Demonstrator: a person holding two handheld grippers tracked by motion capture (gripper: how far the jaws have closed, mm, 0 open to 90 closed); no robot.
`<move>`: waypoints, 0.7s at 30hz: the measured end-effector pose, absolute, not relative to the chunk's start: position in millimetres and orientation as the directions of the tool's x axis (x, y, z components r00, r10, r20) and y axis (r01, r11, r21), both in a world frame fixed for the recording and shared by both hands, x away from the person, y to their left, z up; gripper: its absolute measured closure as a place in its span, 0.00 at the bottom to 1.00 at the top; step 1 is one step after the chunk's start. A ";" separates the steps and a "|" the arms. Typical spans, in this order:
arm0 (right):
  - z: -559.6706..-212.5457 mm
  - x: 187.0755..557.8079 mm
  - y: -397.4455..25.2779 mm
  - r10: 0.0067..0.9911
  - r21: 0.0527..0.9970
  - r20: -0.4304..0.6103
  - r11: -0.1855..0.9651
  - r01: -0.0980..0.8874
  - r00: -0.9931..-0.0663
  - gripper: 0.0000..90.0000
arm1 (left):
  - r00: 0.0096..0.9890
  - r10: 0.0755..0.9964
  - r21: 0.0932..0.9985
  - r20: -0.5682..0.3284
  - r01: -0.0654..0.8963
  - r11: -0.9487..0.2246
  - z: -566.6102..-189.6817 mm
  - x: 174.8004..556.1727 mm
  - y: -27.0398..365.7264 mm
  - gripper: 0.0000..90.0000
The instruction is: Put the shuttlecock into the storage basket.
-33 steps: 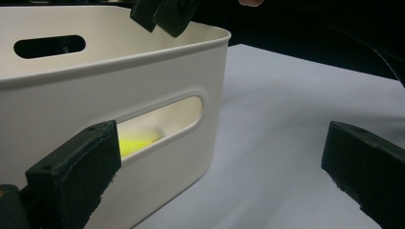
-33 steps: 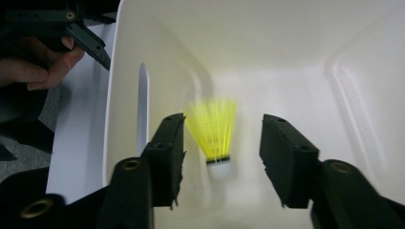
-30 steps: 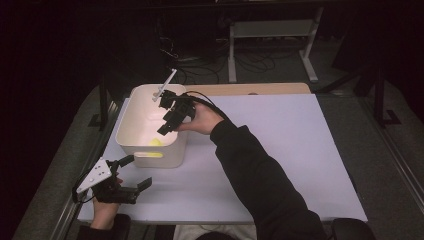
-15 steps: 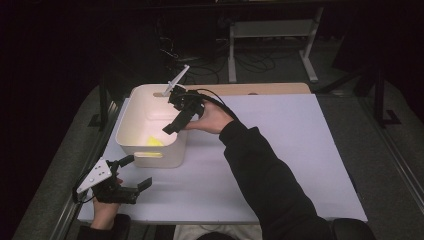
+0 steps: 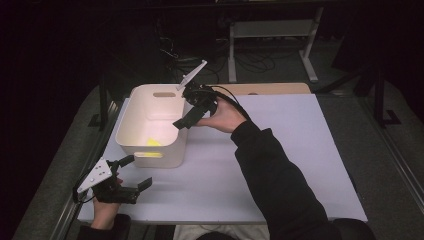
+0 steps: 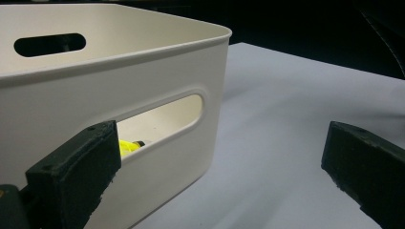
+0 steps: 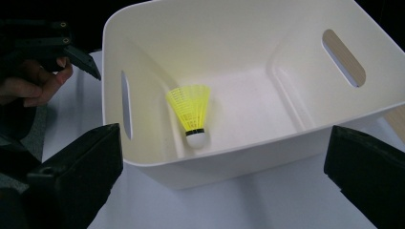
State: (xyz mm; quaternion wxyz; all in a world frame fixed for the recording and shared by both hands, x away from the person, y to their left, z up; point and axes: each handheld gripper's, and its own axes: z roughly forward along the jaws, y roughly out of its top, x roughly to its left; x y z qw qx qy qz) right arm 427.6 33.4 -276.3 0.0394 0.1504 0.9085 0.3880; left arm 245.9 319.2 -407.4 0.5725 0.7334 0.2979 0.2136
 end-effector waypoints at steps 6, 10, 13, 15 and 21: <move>-275.0 425.3 21.5 0.316 0.722 0.040 0.646 0.246 -0.948 0.00 | 0.732 0.681 0.967 -0.027 0.192 -0.168 -407.5 245.8 319.1 0.00; -274.4 423.6 13.3 0.328 0.727 0.035 0.640 0.250 -0.944 0.00 | 0.733 0.680 0.967 -0.027 0.192 -0.168 -407.4 245.8 319.1 0.00; -274.5 422.0 7.2 0.336 0.729 0.031 0.637 0.252 -0.941 0.00 | 0.733 0.680 0.967 -0.026 0.191 -0.168 -407.4 246.0 319.0 0.00; -275.1 421.3 3.4 0.339 0.729 0.028 0.637 0.251 -0.940 0.00 | 0.733 0.680 0.967 -0.027 0.192 -0.169 -407.5 246.0 318.9 0.00; -276.0 419.8 -6.9 0.358 0.732 0.026 0.629 0.261 -0.933 0.00 | 0.732 0.680 0.966 -0.029 0.194 -0.168 -407.8 246.1 318.5 0.00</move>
